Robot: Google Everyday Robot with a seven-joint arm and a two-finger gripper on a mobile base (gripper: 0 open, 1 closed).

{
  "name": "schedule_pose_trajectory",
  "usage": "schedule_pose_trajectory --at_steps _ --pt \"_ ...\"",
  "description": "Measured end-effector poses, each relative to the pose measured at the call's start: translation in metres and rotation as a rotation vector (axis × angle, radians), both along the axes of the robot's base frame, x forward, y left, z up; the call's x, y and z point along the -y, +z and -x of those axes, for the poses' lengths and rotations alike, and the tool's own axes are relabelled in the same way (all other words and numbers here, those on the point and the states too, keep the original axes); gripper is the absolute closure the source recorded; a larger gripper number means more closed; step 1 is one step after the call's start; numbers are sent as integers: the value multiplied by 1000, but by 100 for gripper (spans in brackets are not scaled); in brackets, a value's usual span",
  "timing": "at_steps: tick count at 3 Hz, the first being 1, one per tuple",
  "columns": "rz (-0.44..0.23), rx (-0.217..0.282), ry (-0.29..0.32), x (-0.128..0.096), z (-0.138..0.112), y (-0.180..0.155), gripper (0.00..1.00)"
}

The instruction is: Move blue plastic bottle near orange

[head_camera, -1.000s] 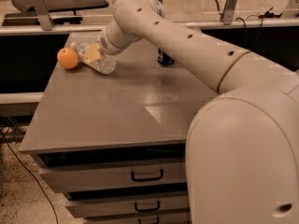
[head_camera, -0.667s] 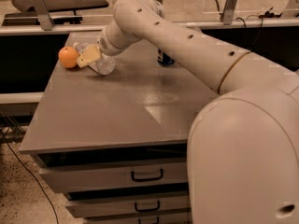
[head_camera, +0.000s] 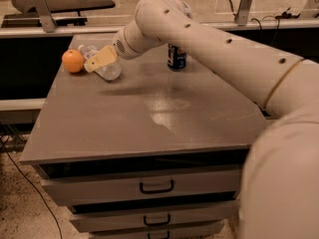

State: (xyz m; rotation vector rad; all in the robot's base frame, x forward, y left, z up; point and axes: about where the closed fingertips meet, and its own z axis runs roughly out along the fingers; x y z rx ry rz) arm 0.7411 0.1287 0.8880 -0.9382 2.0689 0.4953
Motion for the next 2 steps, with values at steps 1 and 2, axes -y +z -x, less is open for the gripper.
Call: schedule_pose_trajectory --at_steps 1,2 --pt "-35 98 12 42 40 25 0" --pt "-108 153 47 59 79 40 0"
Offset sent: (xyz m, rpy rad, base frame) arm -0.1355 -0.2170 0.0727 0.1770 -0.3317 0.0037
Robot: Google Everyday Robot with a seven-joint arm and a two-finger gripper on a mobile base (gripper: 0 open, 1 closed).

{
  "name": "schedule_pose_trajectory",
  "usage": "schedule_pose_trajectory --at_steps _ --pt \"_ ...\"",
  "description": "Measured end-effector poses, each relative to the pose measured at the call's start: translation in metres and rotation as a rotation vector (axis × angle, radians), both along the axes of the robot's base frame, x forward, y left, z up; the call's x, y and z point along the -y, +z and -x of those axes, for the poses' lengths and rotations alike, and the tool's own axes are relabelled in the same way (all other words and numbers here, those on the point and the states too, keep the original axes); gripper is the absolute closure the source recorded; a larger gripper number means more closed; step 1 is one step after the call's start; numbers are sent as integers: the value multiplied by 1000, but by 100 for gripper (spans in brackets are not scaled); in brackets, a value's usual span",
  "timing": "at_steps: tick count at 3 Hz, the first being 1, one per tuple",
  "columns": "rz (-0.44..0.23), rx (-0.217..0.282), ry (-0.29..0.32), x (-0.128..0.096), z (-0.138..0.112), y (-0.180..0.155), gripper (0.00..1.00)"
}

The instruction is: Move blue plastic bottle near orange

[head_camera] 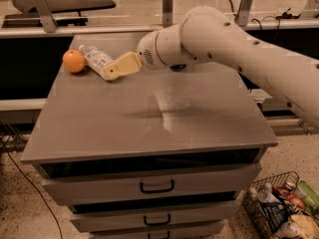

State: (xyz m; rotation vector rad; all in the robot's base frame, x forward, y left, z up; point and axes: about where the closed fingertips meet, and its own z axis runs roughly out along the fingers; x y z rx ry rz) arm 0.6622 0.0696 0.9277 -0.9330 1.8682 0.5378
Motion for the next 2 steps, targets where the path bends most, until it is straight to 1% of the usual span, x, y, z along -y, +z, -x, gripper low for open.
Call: schedule_pose_trajectory --at_steps 1,2 --pt "-136 -1 62 4 32 4 0" --pt "-193 48 93 8 53 30 0"
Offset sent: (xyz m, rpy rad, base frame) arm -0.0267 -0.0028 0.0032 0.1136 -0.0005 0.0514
